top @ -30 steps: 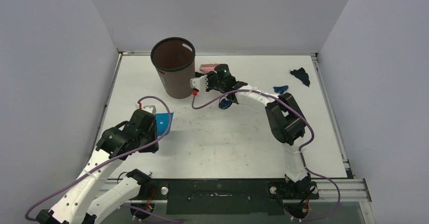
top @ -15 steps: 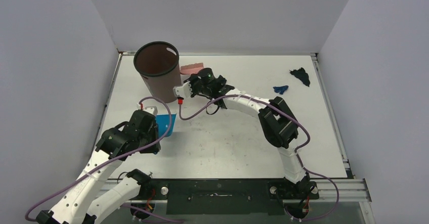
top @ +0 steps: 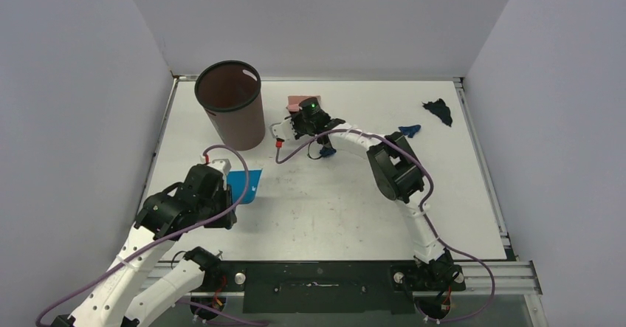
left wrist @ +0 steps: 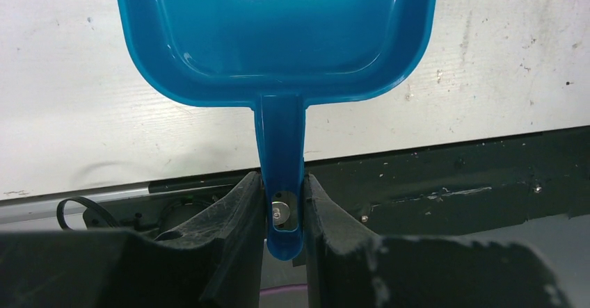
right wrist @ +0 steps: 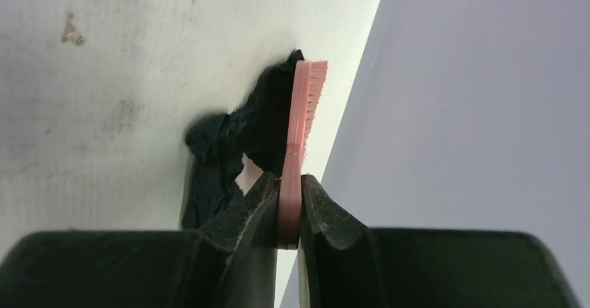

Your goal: Sweep away the paper scraps from the table

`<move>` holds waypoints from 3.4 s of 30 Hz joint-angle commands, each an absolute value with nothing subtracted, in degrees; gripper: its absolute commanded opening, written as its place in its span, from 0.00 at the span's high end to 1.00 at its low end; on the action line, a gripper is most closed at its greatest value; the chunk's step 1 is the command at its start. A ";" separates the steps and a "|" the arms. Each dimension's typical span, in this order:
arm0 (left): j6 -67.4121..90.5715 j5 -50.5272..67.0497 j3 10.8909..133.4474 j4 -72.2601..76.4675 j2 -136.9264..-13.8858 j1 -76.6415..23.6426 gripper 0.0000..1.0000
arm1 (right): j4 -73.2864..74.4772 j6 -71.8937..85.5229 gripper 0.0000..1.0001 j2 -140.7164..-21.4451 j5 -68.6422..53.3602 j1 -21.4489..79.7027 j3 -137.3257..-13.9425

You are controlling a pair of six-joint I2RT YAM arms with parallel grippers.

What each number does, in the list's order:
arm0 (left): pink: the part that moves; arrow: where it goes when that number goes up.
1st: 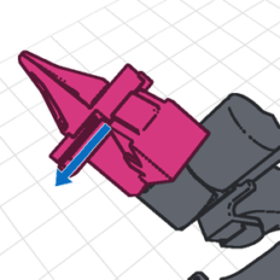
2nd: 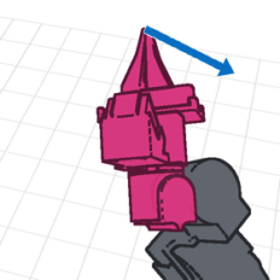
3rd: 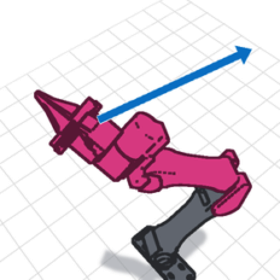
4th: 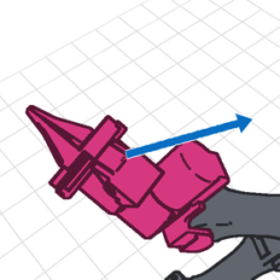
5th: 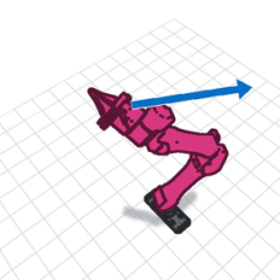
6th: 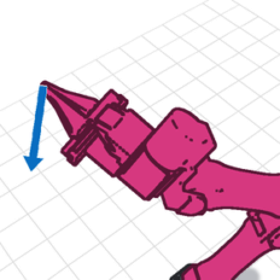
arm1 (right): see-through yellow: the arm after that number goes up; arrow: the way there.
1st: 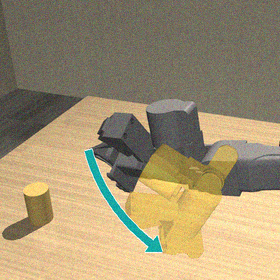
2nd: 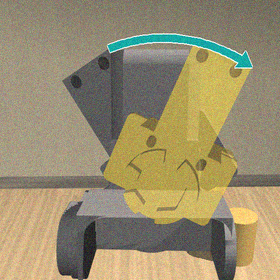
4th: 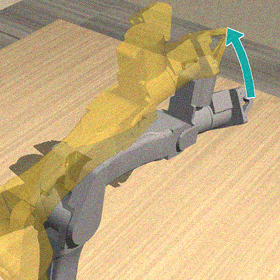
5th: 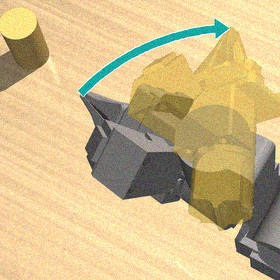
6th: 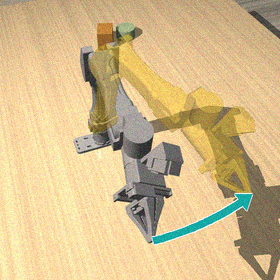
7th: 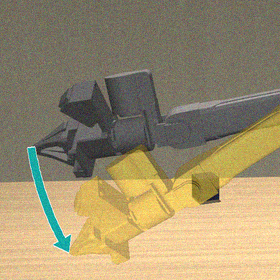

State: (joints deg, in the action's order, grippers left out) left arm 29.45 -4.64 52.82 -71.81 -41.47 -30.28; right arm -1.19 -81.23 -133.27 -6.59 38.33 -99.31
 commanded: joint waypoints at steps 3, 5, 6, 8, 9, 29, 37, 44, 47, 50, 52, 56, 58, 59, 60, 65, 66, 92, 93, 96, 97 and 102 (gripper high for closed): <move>27.76 -1.98 53.31 -70.22 -42.35 -30.39 1.00 | 16.06 -76.58 0.95 -122.77 -6.24 40.13 -95.08; 27.02 -0.84 53.33 -69.71 -43.33 -30.41 1.00 | 19.99 -74.77 0.95 -119.57 -6.00 40.77 -90.89; 26.50 -0.48 53.47 -69.46 -44.03 -30.41 1.00 | 22.51 -73.74 0.95 -117.92 -6.21 41.04 -89.45; 25.73 -0.02 53.72 -68.98 -45.80 -30.50 1.00 | 24.80 -70.08 0.95 -114.90 -7.56 41.09 -86.70; 25.37 0.00 53.85 -68.60 -46.58 -30.57 1.00 | 25.81 -68.05 0.95 -113.39 -8.56 40.86 -85.67; 14.79 2.11 57.81 -61.14 -63.31 -33.06 1.00 | 23.91 -24.83 0.95 -97.46 -3.73 26.14 -90.08; 14.13 1.17 64.11 -56.88 -76.68 -36.82 1.00 | 25.51 -15.52 0.95 -103.75 4.94 26.92 -93.42; 10.65 3.54 71.55 -56.10 -90.03 -38.39 1.00 | 28.17 -13.67 0.95 -111.31 2.42 28.84 -97.93; 9.14 1.50 74.22 -57.07 -95.58 -39.20 1.00 | 31.09 -11.90 0.95 -113.93 0.41 30.54 -100.05; 9.88 0.44 75.84 -57.06 -99.77 -39.41 1.00 | 31.49 -10.75 0.95 -114.03 -1.05 33.18 -98.89; 9.95 0.44 76.39 -56.50 -101.67 -39.67 1.00 | 31.94 -9.76 0.95 -113.55 -3.26 34.82 -97.79; 9.95 0.44 76.66 -54.37 -102.89 -40.20 1.00 | 35.27 -6.38 0.95 -113.13 -9.95 36.61 -97.52; 9.78 0.44 76.80 -53.14 -103.17 -40.34 1.00 | 36.91 -4.97 0.95 -113.25 -14.21 36.65 -98.06; 9.69 0.44 76.80 -52.49 -103.30 -40.34 1.00 | 37.66 -4.81 0.95 -113.22 -16.01 36.65 -98.51; 9.61 0.44 76.86 -52.06 -103.58 -40.34 1.00 | 38.23 -4.68 0.95 -113.26 -17.17 36.64 -98.83; 9.69 0.44 77.68 -51.46 -105.36 -40.41 1.00 | 39.52 -4.71 0.95 -112.13 -23.47 36.61 -99.69; 9.89 0.44 77.56 -51.33 -105.19 -40.54 1.00 | 39.85 -4.87 0.95 -111.72 -24.57 36.64 -99.69; 12.31 -5.98 66.66 -41.55 -88.97 -41.79 1.00 | 40.86 -6.49 0.95 -89.01 -16.23 32.73 -95.74; 12.64 -5.49 66.13 -41.94 -88.07 -42.02 1.00 | 40.87 -6.10 0.95 -88.22 -15.77 31.89 -95.32; 14.01 -3.87 64.42 -42.65 -85.50 -43.09 1.00 | 40.04 -5.46 0.95 -85.76 -12.59 30.67 -92.96; 14.99 -3.38 63.74 -42.64 -84.77 -43.74 1.00 | 39.67 -5.13 0.95 -85.14 -10.46 30.64 -91.80; 19.81 -2.67 61.37 -43.53 -83.03 -48.53 1.00 | 37.84 -4.89 0.95 -83.02 -4.55 29.65 -86.23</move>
